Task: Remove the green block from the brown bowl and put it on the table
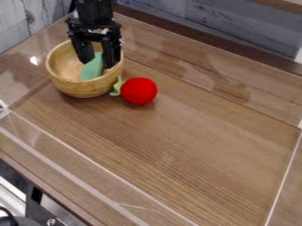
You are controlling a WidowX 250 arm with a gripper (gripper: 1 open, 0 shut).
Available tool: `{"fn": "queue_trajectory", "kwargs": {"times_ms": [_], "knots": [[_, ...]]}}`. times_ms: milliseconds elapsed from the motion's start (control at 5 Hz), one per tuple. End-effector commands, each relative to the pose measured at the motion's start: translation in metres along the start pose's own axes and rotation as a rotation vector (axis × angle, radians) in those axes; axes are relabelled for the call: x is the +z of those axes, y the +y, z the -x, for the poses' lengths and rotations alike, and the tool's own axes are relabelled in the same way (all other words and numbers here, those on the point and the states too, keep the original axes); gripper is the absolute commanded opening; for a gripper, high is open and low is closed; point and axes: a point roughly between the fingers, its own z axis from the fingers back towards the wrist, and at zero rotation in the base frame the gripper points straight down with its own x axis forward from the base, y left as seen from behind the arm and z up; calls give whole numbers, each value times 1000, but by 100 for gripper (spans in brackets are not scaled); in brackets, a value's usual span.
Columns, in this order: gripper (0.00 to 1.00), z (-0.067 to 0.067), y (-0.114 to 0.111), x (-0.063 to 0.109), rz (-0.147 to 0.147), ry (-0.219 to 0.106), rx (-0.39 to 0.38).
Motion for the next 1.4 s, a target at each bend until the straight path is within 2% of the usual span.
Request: {"fn": "queue_trajectory", "kwargs": {"times_ms": [0, 400, 800, 1200], "knots": [[100, -3, 12, 16, -30, -40, 5], [100, -22, 12, 0, -47, -35, 47], [100, -19, 27, 10, -56, -40, 176], [100, -20, 45, -13, -63, -44, 281]]}}
